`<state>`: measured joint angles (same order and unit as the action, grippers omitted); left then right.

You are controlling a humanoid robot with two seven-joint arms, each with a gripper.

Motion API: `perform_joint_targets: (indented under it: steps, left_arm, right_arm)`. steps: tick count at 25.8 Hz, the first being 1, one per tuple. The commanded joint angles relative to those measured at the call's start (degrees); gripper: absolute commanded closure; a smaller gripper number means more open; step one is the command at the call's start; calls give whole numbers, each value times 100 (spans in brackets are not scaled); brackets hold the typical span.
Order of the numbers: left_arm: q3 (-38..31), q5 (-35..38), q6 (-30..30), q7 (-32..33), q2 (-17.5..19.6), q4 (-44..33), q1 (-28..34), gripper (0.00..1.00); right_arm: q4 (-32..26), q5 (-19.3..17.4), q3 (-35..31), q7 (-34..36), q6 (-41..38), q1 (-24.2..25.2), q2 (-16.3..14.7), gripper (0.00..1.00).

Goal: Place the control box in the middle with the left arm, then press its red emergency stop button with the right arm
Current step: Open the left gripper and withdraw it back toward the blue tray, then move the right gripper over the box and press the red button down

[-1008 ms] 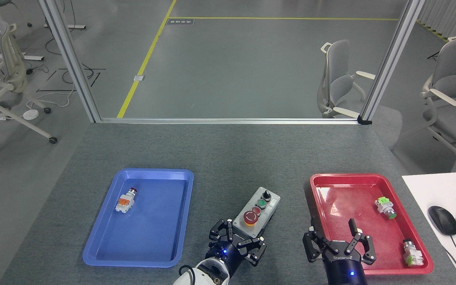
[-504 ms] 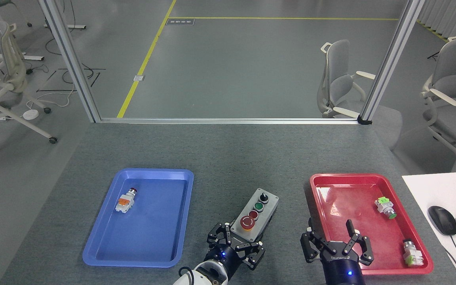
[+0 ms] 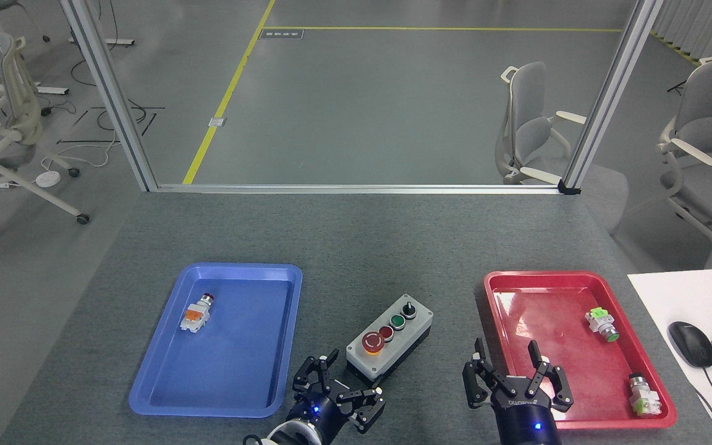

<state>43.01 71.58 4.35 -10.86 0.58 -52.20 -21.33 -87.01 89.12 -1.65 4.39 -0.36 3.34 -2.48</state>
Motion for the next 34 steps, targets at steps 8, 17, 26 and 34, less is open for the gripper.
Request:
perform_joint_targets:
  steps: [8, 17, 26, 34]
  left_arm:
    - [-1014, -21, -189, 31, 1428, -2523, 1254, 2]
    - [-3615, -83, -751, 31, 1436, -2857, 1386, 2]
    - [-4301, -355, -277, -13, 1287, -2084, 815, 2]
    - [-4292, -338, 14, -48, 997, -2005, 718, 2]
  right_arm:
    - [0, 0, 59, 18, -8, -9, 46, 20]
    - [202, 0, 534, -193, 0, -106, 143, 56]
    - [615, -18, 1167, -210, 9, -554, 151, 100]
    - [1265, -35, 1729, -184, 273, -1037, 345, 100]
